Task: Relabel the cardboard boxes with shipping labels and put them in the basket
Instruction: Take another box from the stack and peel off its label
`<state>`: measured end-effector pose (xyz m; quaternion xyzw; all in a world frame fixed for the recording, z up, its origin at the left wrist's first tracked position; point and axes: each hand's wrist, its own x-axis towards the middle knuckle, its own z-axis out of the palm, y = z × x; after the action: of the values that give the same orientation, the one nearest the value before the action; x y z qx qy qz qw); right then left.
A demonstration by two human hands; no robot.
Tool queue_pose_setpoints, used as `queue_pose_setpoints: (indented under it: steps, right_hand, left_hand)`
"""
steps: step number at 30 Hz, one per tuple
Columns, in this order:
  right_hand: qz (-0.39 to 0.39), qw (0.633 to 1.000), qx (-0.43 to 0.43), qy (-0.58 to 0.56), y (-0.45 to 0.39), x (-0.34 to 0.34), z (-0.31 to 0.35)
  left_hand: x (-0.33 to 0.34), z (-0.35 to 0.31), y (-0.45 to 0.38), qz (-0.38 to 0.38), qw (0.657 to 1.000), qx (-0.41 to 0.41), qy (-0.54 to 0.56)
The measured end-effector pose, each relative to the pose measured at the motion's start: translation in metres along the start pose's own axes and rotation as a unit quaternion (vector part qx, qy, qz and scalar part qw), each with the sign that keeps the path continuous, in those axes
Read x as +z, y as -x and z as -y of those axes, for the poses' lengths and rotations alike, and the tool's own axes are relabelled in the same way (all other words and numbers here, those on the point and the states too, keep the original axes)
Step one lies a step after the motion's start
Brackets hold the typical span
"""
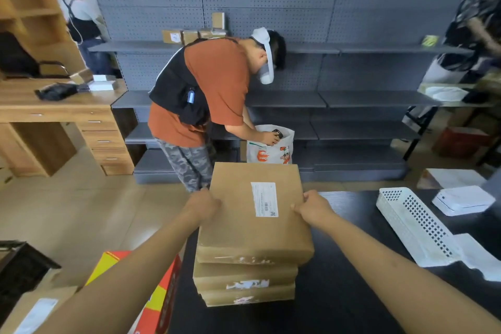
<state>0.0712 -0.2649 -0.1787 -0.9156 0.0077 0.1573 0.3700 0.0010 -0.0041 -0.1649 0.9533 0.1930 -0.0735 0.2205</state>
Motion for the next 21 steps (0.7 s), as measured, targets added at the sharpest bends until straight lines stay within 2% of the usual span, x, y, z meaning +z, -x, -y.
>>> queue_pose_setpoints:
  steps: [10,16,21]
  right_hand:
    - [-0.085,0.994,0.062,-0.017,0.008,-0.079,-0.073]
    - [-0.120,0.989,0.087,-0.006,0.002,-0.137,-0.125]
    - [-0.098,0.993,0.073,0.001,-0.009,-0.187,-0.172]
  left_hand:
    - [0.040,-0.112,0.007,-0.013,0.997,0.079,0.006]
    - [0.076,-0.184,0.014,-0.011,0.996,0.079,0.041]
    - [0.117,-0.240,0.023,-0.010,0.997,0.060,0.043]
